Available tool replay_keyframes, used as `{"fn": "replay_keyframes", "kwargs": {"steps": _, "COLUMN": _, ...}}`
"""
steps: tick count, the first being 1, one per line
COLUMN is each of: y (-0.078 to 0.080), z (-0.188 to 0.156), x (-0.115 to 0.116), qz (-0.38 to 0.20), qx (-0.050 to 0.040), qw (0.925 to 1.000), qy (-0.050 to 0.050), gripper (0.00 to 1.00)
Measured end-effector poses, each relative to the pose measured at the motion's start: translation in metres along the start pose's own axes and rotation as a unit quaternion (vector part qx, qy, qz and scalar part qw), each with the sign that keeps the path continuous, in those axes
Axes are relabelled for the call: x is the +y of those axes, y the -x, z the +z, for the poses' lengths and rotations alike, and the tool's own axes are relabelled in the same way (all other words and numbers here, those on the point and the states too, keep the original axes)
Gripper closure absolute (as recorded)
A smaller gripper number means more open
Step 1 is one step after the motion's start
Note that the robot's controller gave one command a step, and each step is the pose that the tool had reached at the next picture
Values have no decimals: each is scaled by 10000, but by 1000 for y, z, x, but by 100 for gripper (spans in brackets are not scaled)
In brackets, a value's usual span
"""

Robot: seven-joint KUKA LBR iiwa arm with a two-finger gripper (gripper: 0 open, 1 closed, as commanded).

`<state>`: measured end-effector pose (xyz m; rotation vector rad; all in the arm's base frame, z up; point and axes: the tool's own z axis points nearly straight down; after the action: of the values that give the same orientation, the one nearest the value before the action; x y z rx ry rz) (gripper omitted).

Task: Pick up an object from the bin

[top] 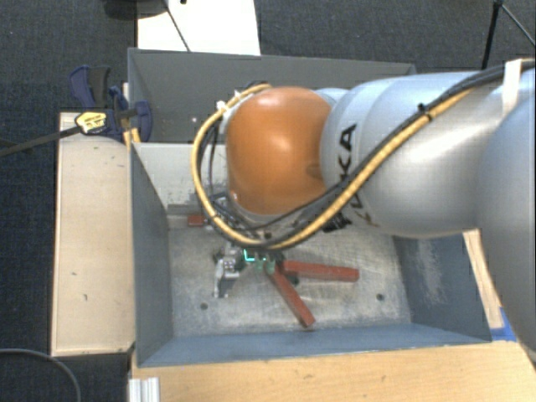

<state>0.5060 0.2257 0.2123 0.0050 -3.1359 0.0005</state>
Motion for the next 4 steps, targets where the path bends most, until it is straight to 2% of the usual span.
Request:
{"fn": "replay_keyframes", "kwargs": {"steps": 1, "y": 2, "z": -4, "x": -1, "qz": 22, "qx": -39, "qw": 10000, "qy": 8, "gripper": 0}}
{"fn": "replay_keyframes", "kwargs": {"steps": 2, "y": 24, "z": -4, "x": -34, "qz": -423, "qx": -43, "qw": 9991, "qy": 16, "gripper": 0}}
{"fn": "replay_keyframes", "kwargs": {"steps": 3, "y": 36, "z": 46, "x": -46, "qz": -823, "qx": -78, "qw": 9966, "qy": 5, "gripper": 0}}
{"fn": "replay_keyframes", "kwargs": {"steps": 4, "y": 49, "z": 138, "x": -69, "qz": -470, "qx": -93, "qw": 9988, "qy": 23, "gripper": 100}}
